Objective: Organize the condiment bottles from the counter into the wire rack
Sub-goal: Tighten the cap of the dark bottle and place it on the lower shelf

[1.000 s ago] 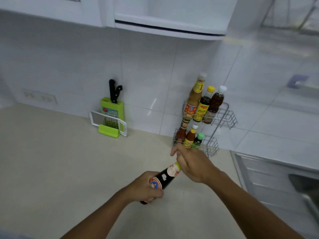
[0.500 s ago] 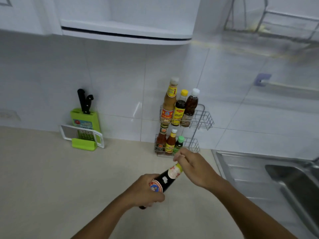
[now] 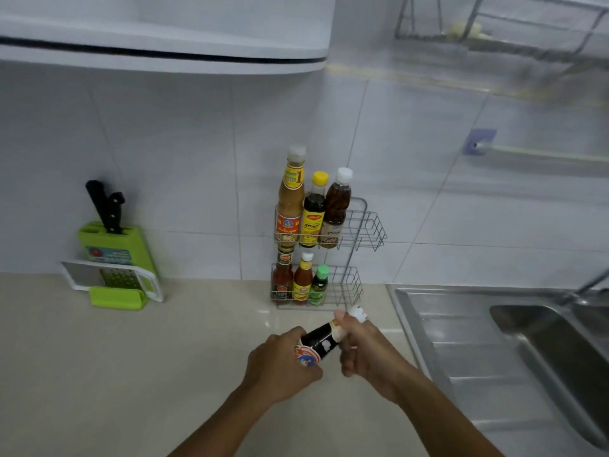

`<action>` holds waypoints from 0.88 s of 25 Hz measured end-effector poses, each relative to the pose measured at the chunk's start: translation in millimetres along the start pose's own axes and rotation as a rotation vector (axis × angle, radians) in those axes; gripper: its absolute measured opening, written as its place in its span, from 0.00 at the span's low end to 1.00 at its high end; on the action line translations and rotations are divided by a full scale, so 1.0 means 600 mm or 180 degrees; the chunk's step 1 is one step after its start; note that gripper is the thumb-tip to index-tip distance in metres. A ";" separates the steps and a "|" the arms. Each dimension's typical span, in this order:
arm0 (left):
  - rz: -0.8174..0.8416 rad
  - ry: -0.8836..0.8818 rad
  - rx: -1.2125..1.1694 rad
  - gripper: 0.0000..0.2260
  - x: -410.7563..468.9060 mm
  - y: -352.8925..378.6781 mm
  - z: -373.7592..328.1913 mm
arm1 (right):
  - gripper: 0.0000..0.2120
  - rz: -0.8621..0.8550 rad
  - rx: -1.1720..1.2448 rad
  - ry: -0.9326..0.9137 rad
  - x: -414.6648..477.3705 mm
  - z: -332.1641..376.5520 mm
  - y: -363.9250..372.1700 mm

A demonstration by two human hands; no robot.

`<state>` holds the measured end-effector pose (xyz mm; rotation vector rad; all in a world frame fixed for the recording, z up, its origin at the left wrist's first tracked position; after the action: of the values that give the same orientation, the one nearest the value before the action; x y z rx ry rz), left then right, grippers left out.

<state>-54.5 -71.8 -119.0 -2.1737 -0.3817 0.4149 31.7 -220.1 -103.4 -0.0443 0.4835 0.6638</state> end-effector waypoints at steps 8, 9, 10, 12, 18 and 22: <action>0.0352 -0.0062 -0.1672 0.37 0.149 0.018 0.001 | 0.09 -0.1462 -0.0879 -0.1366 0.063 0.075 -0.113; 0.0235 -0.0308 -0.1805 0.35 0.169 0.019 0.027 | 0.08 -0.1719 -0.1032 -0.1379 0.079 0.082 -0.132; 0.0157 -0.0539 -0.1915 0.32 0.186 0.022 0.054 | 0.08 -0.1857 -0.1164 -0.1415 0.097 0.090 -0.145; 0.0075 -0.0879 -0.2001 0.31 0.212 0.029 0.097 | 0.16 -0.1907 -0.1343 -0.1510 0.131 0.102 -0.156; 0.0035 -0.1118 -0.2174 0.34 0.268 0.054 0.139 | 0.17 -0.1700 -0.2033 -0.1408 0.238 0.099 -0.153; -0.0033 -0.0954 -0.2121 0.30 0.280 0.066 0.140 | 0.12 -0.1580 -0.2693 -0.1227 0.301 0.083 -0.152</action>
<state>65.6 33.7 -225.2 -2.7535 -0.7848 0.6844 230.4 -177.4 -149.8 -0.7957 -0.2082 0.3320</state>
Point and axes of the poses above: each hand's wrist, its own x-axis towards the middle knuckle, its own y-axis out of the palm, z = x × y, the point moved 6 cm from there along x, towards the middle knuckle, and after that the axes turned 1 degree about -y, right-handed, at the moved point
